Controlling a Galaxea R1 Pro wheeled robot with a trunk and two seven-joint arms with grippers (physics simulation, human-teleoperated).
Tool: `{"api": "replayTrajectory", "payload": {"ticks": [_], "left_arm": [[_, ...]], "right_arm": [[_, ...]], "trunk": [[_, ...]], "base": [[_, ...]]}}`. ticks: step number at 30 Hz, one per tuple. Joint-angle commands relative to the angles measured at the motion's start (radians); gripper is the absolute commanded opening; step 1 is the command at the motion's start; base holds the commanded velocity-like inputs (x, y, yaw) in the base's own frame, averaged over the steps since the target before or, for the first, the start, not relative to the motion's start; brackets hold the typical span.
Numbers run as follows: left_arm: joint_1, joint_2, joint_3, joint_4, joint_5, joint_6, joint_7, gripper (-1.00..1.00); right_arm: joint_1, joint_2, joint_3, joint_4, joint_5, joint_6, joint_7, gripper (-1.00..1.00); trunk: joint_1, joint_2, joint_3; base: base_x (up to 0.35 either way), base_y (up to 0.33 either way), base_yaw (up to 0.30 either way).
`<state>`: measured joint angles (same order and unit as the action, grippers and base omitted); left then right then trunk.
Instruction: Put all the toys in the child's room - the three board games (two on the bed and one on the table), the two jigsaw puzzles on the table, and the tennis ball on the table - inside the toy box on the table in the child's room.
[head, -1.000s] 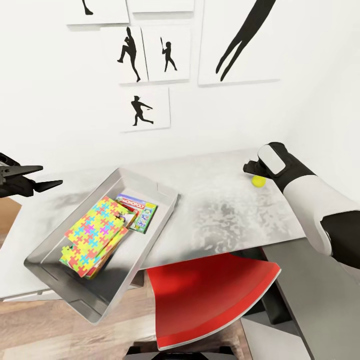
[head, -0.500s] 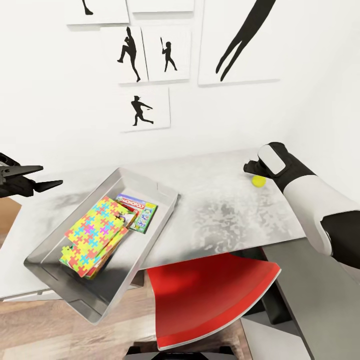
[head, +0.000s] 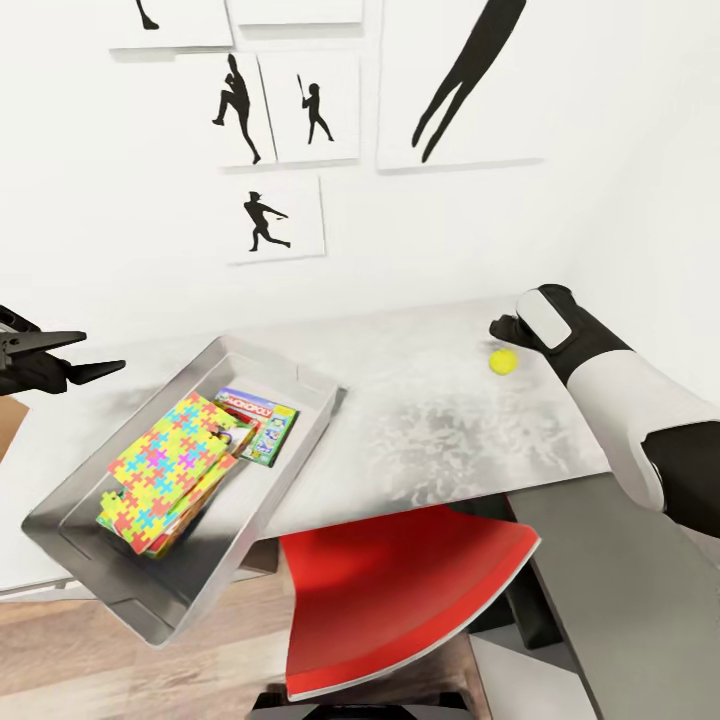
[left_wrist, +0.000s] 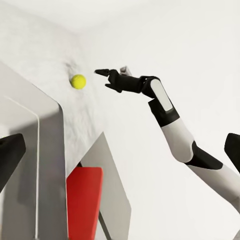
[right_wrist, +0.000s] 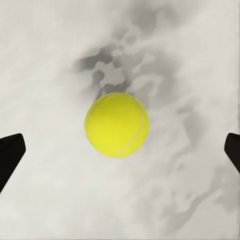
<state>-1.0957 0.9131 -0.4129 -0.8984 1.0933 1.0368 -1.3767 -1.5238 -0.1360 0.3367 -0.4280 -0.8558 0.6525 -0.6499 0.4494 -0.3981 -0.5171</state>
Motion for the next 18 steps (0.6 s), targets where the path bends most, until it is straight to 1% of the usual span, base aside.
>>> {"api": "replayTrajectory", "payload": {"ticks": [1, 7, 18], "left_arm": [[-0.003, 0.001, -0.006, 0.001, 0.003, 0.01, -0.005, 1.0], [-0.003, 0.001, -0.006, 0.001, 0.001, 0.009, -0.005, 1.0], [-0.003, 0.001, -0.007, 0.001, 0.001, 0.009, -0.005, 1.0]], "right_arm": [[-0.001, -0.001, 0.008, -0.001, -0.009, -0.008, -0.005, 1.0], [-0.001, -0.001, 0.008, 0.0, -0.009, -0.032, -0.003, 1.0], [-0.001, 0.0, 0.008, 0.003, -0.009, -0.042, -0.002, 1.0]], "trunk": [[0.001, -0.002, -0.002], [0.001, -0.002, -0.002], [0.001, -0.002, -0.002]], "base": [[0.0, -0.064, 0.0], [0.0, -0.029, 0.0], [0.0, -0.003, 0.0]]}}
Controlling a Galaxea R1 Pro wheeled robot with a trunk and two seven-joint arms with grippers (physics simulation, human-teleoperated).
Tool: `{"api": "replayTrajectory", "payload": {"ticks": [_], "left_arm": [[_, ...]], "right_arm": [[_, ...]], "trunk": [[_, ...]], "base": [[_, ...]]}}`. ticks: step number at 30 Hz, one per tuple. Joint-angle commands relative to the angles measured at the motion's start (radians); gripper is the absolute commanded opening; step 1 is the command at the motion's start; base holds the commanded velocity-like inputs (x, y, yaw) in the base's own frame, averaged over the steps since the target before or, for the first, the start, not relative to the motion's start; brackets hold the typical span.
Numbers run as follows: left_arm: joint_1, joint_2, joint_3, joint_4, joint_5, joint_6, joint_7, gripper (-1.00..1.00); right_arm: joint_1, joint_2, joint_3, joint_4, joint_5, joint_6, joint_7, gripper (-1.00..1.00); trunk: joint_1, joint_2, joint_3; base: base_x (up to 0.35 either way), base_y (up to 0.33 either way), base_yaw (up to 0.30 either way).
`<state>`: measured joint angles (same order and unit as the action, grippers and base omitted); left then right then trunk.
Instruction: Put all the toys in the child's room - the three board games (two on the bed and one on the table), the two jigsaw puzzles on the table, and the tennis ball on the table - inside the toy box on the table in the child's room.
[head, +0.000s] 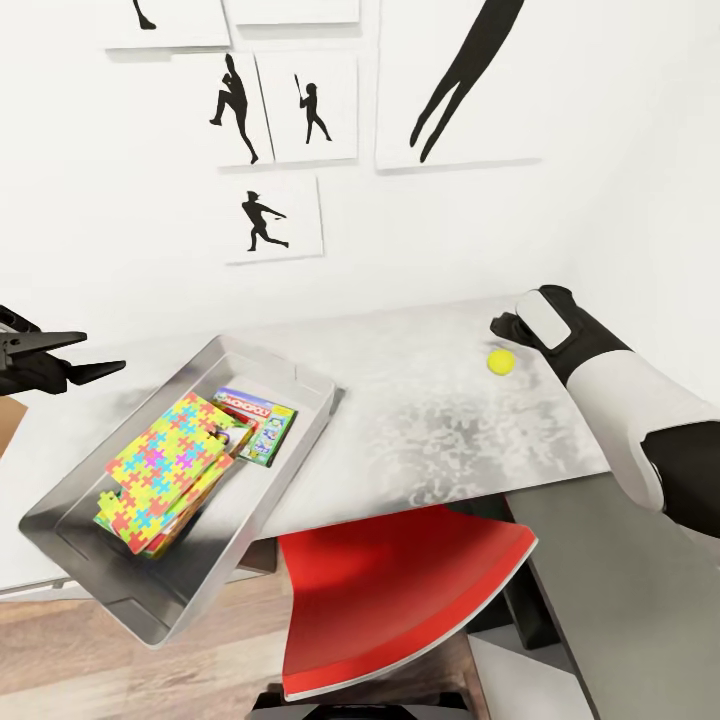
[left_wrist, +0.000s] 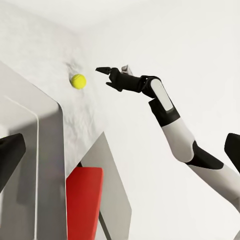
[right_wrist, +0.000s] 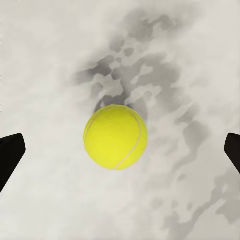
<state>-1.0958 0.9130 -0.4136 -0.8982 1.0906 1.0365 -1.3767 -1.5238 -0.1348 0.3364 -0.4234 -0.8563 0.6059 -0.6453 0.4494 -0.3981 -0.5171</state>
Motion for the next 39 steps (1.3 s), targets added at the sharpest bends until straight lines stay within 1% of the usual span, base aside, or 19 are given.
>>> {"api": "replayTrajectory", "payload": {"ticks": [1, 7, 20, 25, 33, 37, 39], "left_arm": [[-0.003, 0.001, -0.006, 0.001, 0.003, 0.01, -0.005, 1.0], [-0.003, 0.001, -0.005, 0.002, 0.003, 0.01, -0.005, 1.0], [-0.003, 0.001, -0.005, 0.002, 0.004, 0.01, -0.005, 1.0], [-0.003, 0.004, -0.002, 0.002, 0.012, 0.011, -0.006, 1.0], [-0.003, 0.007, 0.0, 0.001, 0.015, 0.011, -0.007, 1.0], [-0.003, 0.011, 0.008, 0.001, 0.016, 0.011, -0.007, 1.0], [-0.003, 0.013, 0.019, 0.001, 0.017, 0.011, -0.007, 1.0]], "right_arm": [[-0.001, -0.001, 0.008, -0.002, -0.009, 0.004, -0.006, 1.0], [-0.001, 0.004, 0.008, -0.005, -0.009, 0.002, -0.006, 1.0], [-0.001, 0.0, 0.007, -0.005, -0.009, 0.005, -0.007, 1.0], [-0.001, 0.0, 0.007, -0.004, -0.009, 0.008, -0.007, 1.0], [-0.001, 0.0, 0.007, -0.003, -0.009, 0.009, -0.006, 1.0], [-0.001, 0.0, 0.007, -0.003, -0.009, 0.009, -0.007, 1.0], [-0.001, 0.0, 0.007, -0.003, -0.009, 0.009, -0.007, 1.0]], "trunk": [[0.001, -0.002, -0.002], [0.001, -0.002, -0.002], [0.001, -0.002, -0.002], [0.001, -0.002, -0.008], [0.001, -0.002, -0.02], [0.001, -0.002, -0.027], [0.001, -0.002, -0.03]], "base": [[0.0, 0.0, 0.0], [0.0, 0.0, 0.0], [0.0, 0.0, 0.0], [0.0, 0.0, 0.0], [0.0, 0.0, 0.0], [0.0, 0.0, 0.0], [0.0, 0.0, 0.0]]}}
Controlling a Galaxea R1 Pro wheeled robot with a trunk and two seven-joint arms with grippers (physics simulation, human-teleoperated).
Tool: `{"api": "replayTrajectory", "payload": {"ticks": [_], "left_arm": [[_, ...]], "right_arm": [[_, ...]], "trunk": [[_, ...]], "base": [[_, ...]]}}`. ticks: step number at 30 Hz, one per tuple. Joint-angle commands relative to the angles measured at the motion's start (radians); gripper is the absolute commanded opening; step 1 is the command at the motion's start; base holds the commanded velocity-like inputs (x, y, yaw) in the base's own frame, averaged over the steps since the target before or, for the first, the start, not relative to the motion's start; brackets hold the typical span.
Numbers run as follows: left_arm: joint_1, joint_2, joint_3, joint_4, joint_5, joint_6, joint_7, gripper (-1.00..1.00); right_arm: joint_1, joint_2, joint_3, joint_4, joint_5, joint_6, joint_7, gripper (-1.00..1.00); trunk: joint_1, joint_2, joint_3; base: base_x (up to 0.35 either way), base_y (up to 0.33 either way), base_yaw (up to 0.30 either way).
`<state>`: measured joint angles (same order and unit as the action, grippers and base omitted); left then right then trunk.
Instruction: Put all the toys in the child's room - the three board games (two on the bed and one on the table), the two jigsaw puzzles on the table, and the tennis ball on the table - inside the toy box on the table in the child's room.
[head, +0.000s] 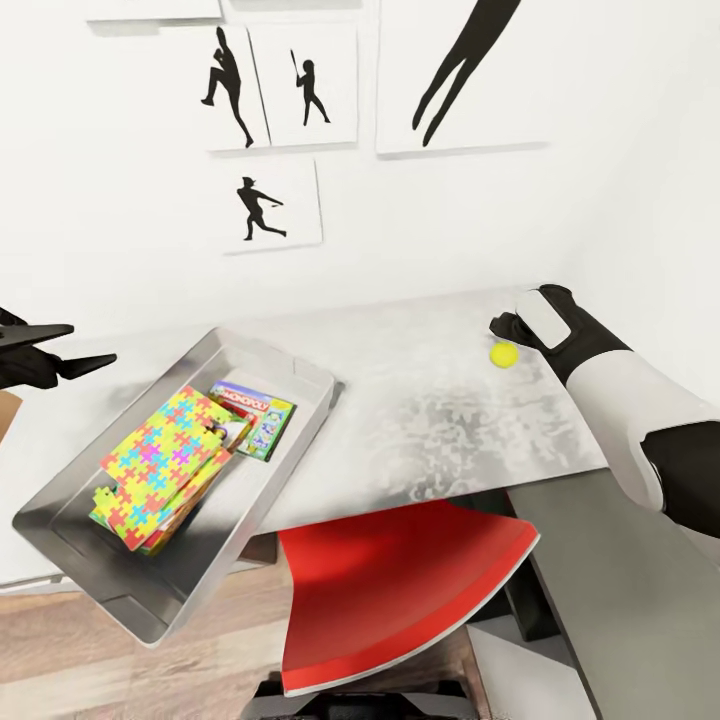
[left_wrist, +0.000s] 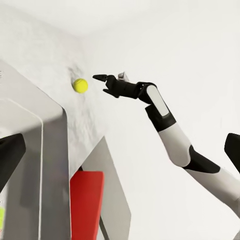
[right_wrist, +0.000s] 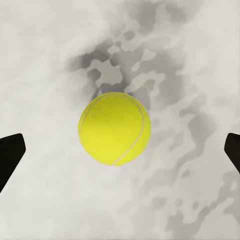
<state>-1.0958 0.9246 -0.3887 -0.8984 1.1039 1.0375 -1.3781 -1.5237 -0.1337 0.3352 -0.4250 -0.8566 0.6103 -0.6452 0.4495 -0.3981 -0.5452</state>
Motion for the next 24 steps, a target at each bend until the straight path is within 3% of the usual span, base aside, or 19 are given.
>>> {"api": "replayTrajectory", "payload": {"ticks": [1, 13, 17, 24], "left_arm": [[-0.003, 0.002, -0.002, 0.001, 0.004, 0.01, -0.006, 1.0], [-0.003, 0.024, 0.027, -0.007, 0.006, 0.01, -0.012, 1.0], [-0.003, 0.035, 0.05, -0.011, 0.006, 0.01, -0.057, 1.0], [-0.003, 0.039, 0.059, -0.013, 0.003, 0.01, -0.108, 1.0]], "right_arm": [[-0.001, -0.001, 0.008, -0.001, -0.009, 0.004, -0.007, 1.0], [-0.001, 0.0, 0.009, -0.004, -0.009, 0.003, -0.007, 1.0], [-0.001, 0.0, 0.01, -0.004, -0.01, 0.004, -0.007, 1.0], [-0.001, 0.0, 0.01, -0.004, -0.009, 0.004, -0.007, 1.0]], "trunk": [[0.001, -0.002, -0.003], [0.001, -0.002, -0.023], [0.001, -0.002, -0.029], [0.001, -0.002, -0.041]], "base": [[0.0, 0.0, 0.0], [0.0, 0.0, 0.0], [0.0, 0.0, 0.0], [0.0, 0.0, 0.0]]}}
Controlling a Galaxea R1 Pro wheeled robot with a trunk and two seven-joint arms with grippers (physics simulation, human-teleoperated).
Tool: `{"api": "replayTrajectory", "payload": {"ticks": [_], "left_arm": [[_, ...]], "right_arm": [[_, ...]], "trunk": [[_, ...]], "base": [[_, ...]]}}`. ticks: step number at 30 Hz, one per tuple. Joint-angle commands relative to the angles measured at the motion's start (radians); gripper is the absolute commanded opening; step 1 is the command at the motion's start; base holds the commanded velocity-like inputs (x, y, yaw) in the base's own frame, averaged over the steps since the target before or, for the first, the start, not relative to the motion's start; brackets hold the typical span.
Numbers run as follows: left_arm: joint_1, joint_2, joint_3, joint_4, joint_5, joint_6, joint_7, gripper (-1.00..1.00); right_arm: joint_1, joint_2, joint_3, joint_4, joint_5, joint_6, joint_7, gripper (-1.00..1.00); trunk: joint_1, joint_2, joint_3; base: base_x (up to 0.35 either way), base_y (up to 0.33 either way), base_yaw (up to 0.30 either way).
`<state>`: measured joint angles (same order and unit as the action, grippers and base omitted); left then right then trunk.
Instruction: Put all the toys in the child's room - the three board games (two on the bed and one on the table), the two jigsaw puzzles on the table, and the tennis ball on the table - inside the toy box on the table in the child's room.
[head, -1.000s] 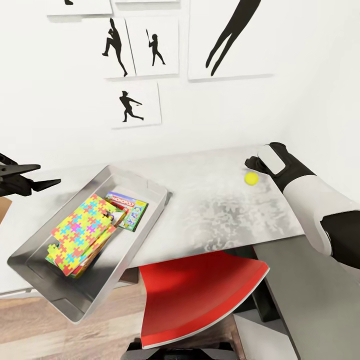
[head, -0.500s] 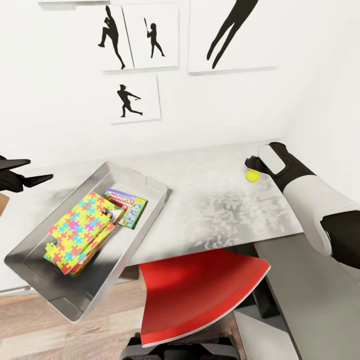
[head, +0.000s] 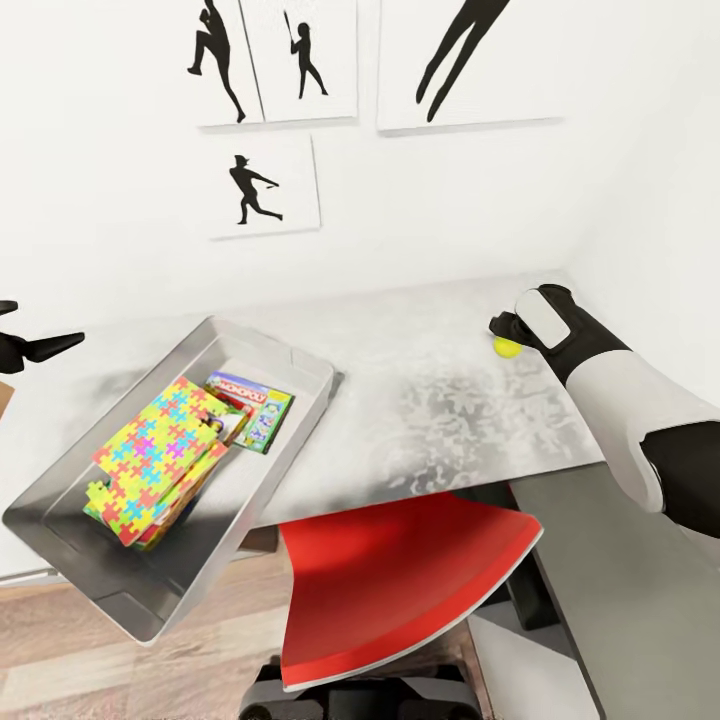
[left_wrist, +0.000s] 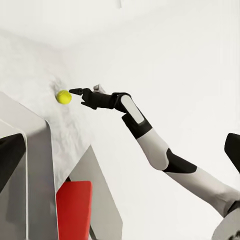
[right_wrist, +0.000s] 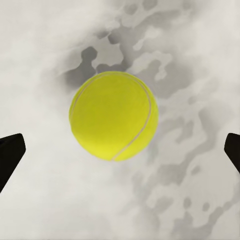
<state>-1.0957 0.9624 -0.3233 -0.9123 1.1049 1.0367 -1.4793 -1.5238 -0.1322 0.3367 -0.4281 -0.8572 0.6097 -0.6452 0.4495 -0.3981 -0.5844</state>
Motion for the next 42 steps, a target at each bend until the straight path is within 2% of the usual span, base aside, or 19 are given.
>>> {"api": "replayTrajectory", "payload": {"ticks": [1, 22, 42], "left_arm": [[-0.003, 0.002, -0.006, 0.001, 0.002, 0.011, -0.012, 1.0], [-0.003, 0.002, -0.006, -0.026, 0.001, 0.011, -0.019, 1.0], [-0.003, 0.003, -0.007, -0.028, 0.001, 0.011, -0.019, 1.0]], "right_arm": [[-0.001, -0.001, 0.008, -0.001, -0.008, 0.004, -0.007, 1.0], [-0.001, -0.002, 0.008, -0.003, -0.008, -0.002, -0.006, 1.0], [-0.001, 0.001, 0.008, -0.006, -0.008, -0.003, -0.007, 1.0]], "trunk": [[0.001, -0.002, -0.003], [0.001, -0.002, -0.037], [0.001, -0.002, -0.04]], "base": [[0.0, 0.0, 0.0], [0.0, 0.0, 0.0], [0.0, 0.0, 0.0]]}}
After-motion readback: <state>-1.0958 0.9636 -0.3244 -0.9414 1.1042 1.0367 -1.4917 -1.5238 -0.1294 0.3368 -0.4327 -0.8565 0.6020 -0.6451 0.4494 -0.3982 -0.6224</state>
